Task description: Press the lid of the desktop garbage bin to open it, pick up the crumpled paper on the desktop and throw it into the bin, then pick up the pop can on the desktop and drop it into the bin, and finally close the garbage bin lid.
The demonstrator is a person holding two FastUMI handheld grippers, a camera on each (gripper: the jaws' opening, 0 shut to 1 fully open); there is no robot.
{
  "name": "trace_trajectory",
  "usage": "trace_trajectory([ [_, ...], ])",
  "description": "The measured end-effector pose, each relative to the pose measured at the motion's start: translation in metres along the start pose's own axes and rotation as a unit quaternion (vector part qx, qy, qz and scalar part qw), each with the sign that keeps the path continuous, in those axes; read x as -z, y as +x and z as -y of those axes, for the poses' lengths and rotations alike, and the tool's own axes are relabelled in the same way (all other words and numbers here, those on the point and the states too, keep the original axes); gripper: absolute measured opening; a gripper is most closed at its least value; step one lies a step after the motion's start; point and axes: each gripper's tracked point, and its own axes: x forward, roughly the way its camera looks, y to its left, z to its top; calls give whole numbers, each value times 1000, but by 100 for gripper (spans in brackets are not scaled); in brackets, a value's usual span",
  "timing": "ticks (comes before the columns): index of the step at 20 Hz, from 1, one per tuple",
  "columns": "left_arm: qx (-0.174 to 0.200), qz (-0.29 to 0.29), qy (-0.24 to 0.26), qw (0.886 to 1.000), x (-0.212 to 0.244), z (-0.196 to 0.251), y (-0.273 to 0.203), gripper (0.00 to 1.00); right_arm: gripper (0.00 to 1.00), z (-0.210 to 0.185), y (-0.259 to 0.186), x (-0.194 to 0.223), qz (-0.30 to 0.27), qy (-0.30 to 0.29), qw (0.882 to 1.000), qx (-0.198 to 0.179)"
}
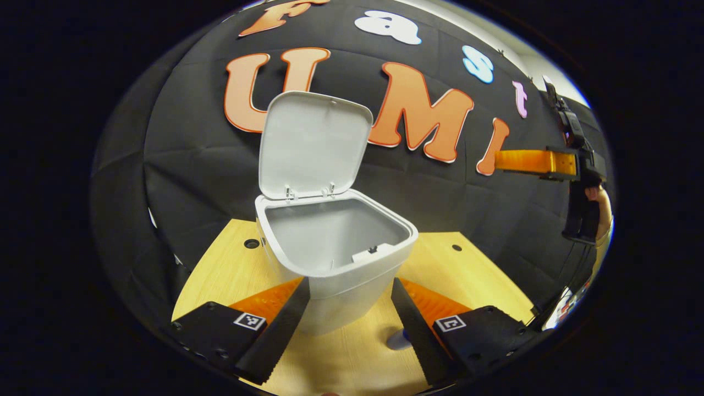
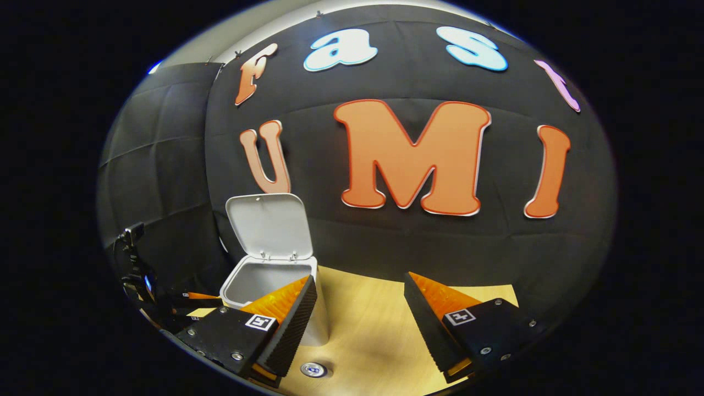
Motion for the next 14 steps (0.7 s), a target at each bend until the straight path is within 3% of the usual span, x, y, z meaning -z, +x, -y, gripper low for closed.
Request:
trace_trajectory([
  [2, 6, -16, 5, 1000, 8, 21, 7, 97, 95, 19, -12, 5, -2, 7, 1000, 14],
  [6, 65, -13, 1, 998, 15, 71, 6, 96, 95, 46, -30, 14, -8, 7, 999, 30],
  [8, 73, -24, 16, 997, 27, 87, 11, 96, 100, 55, -35, 16, -10, 11, 999, 33],
  [9, 76, -31, 20, 996, 33, 94, 16, 96, 95, 60, -37, 18, -11, 12, 999, 33],
  [10, 78, -38, 22, 996, 41, 101, 21, 96, 100, 65, -40, 22, -14, 14, 999, 35],
  [11, 81, -48, 24, 995, 50, 108, 24, 97, 95, 69, -42, 26, -18, 14, 999, 35],
  [14, 92, -69, 32, 993, 77, 126, 39, 97, 95, 81, -49, 39, -32, 13, 999, 40],
])
